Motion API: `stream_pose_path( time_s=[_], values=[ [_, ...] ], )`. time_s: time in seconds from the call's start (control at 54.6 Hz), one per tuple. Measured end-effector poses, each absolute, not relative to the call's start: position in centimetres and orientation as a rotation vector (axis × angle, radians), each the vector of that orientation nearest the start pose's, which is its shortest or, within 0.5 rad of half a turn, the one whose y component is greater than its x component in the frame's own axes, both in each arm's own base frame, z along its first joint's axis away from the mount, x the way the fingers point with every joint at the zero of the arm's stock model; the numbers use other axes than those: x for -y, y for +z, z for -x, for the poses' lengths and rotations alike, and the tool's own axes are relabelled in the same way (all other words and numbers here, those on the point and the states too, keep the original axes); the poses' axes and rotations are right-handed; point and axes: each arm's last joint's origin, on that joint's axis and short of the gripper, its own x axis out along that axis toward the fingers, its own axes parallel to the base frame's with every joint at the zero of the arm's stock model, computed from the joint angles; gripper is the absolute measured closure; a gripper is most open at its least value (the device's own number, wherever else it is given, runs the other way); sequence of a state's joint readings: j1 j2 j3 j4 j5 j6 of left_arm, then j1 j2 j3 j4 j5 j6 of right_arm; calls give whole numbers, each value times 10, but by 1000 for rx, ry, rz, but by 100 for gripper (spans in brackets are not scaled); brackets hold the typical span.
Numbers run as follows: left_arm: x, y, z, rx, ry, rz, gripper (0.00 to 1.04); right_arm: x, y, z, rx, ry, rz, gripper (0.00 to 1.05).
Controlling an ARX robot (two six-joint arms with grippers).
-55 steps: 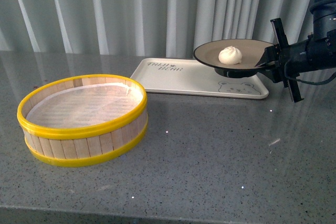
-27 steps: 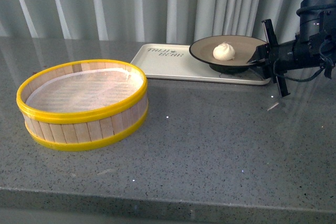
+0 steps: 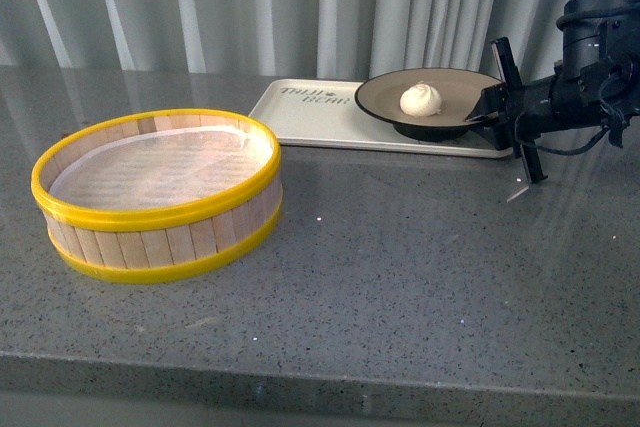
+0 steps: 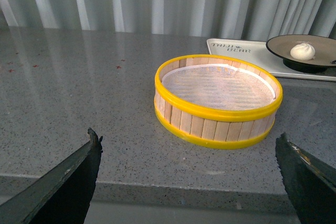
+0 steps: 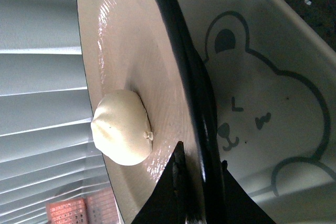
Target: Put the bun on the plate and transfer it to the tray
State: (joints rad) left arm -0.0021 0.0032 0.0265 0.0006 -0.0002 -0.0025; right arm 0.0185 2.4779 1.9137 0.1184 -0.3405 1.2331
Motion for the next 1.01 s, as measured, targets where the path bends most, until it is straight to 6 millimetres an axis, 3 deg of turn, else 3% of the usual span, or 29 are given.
stream_pose_path(
  time_s=[0.128,0.421,0.55,0.714,0.861,0.971,1.007],
  values=[
    [0,172,-96,23,-2,3,7,-20,145,-553,-607,34,-1266,98],
    [0,172,-96,24,-2,3,7,-19,153,-537,-585,56,-1298,29],
    [0,172,-96,24,-2,3,7,-19,167,-521,-561,52,-1314,6],
    [0,172,-96,24,-2,3,7,-21,192,-475,-523,14,-1355,8],
    [0,172,-96,24,-2,3,7,-21,190,-412,-563,-168,-1348,8],
    [0,172,-96,25,-2,3,7,-20,192,-403,-561,-175,-1342,8],
    [0,172,-96,25,-2,3,7,-20,186,-401,-468,-164,-1241,13]
  ],
)
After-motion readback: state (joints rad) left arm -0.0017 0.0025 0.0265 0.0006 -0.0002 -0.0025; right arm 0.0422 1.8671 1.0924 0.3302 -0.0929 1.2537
